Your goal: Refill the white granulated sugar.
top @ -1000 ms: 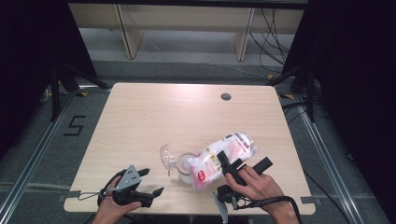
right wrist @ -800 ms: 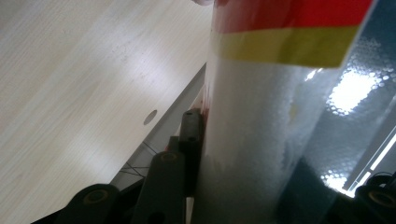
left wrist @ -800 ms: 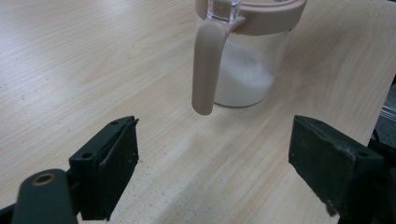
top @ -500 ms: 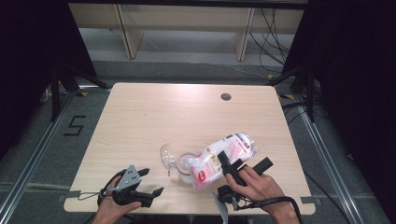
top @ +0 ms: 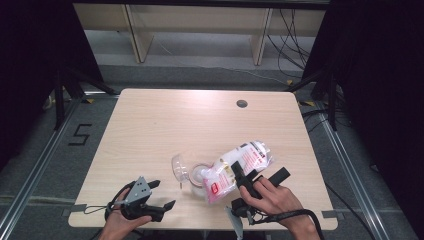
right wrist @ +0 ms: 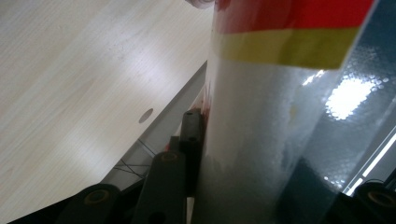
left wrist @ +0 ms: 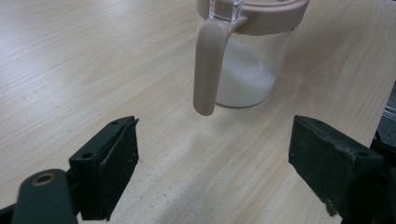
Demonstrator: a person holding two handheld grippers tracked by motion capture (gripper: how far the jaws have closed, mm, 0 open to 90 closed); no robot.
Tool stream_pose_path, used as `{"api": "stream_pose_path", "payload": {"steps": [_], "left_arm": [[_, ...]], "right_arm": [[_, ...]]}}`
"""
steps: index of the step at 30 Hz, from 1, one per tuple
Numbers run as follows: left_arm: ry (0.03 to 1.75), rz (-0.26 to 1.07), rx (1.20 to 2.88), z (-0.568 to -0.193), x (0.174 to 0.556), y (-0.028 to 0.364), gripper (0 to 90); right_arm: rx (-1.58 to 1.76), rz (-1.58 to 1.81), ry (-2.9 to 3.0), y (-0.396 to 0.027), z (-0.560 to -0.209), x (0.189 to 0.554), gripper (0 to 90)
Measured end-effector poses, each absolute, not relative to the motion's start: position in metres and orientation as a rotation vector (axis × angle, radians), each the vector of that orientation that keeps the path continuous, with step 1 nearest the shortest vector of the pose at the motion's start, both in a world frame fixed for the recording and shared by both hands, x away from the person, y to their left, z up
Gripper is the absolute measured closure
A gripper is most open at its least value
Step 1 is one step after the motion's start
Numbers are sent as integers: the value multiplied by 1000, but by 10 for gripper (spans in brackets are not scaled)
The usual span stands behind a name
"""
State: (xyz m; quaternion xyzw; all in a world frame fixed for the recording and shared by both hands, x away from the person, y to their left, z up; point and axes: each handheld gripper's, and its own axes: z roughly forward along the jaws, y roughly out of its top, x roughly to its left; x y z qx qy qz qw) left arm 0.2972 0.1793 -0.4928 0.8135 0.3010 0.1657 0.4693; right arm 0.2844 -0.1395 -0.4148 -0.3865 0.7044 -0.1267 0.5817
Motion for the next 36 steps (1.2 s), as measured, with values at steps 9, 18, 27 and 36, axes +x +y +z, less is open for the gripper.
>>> {"api": "stream_pose_path", "payload": {"steps": [9,18,27,36], "left_arm": [[747,399,1986,-494,297,178,156],[748,398,1992,-494,297,178,156],[749,398,1986,-494,297,178,156],[745,401,1987,-494,298,178,156]], "right_arm": [[-901,-310,1672,-147,-415,286,753],[-942,-329,1656,-146,-409,287,754],[-960,-348,1654,-147,-408,288,757],[-950,-346,1647,-147,-403,287,763]]}}
